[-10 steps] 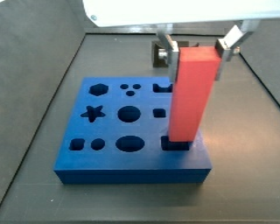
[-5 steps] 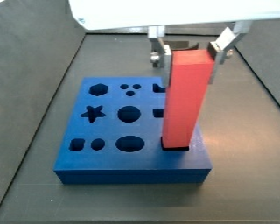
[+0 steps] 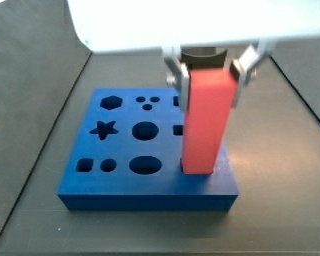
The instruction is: Insert the rectangle object.
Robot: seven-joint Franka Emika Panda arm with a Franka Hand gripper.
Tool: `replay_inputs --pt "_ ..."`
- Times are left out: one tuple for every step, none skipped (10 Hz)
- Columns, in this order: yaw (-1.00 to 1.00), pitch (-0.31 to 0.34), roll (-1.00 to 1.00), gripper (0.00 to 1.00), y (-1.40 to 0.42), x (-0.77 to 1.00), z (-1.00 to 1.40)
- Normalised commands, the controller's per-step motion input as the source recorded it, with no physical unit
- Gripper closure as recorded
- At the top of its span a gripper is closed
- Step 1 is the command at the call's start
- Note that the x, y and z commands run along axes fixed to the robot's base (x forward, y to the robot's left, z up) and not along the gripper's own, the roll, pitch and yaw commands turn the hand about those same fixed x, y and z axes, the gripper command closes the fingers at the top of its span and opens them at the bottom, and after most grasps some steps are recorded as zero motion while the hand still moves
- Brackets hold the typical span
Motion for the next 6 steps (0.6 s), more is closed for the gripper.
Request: replay_inputs --pt "-0.02 0.0 -0.02 1.0 0.0 0.14 -0.31" --pt "-0.01 0.0 -0.02 1.0 0.0 0.1 -0.34" --pt "-0.02 0.009 0.0 1.0 0.0 0.08 -0.33" --pt "-0.01 0.004 0.0 1.0 0.0 0.06 -0.36" --pt "-0.01 0.0 0.0 1.0 0.0 0.0 -0.39" --pt "-0.02 0.0 0.0 1.0 0.0 0.03 -0.29"
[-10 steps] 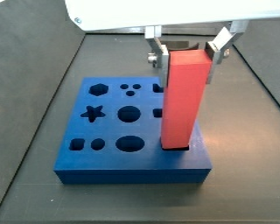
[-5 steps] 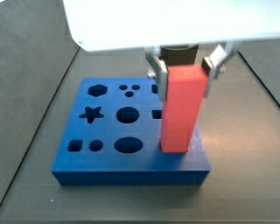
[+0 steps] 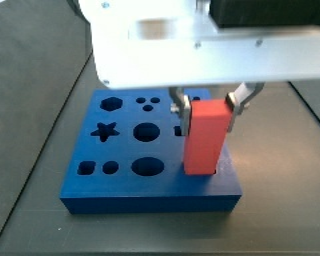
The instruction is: Insert the rectangle object.
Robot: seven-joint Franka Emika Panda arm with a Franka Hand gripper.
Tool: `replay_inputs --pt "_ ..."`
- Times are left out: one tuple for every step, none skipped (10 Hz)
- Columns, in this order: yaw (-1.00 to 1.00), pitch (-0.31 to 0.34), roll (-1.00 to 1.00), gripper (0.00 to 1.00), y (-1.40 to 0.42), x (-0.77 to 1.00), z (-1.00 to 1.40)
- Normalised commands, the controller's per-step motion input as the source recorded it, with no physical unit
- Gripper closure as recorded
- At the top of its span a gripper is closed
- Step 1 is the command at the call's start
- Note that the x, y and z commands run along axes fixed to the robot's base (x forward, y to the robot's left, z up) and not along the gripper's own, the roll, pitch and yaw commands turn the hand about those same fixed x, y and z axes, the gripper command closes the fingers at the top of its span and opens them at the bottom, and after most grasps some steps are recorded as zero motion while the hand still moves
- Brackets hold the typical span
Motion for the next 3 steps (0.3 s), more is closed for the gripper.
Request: replay_inputs --pt "-0.04 -0.01 -0.01 1.0 0.0 0.0 -0.17" --pt "-0.01 0.0 -0.1 1.0 0.0 0.14 -0.14" --pt "0.0 0.0 0.0 1.0 0.0 0.0 0.0"
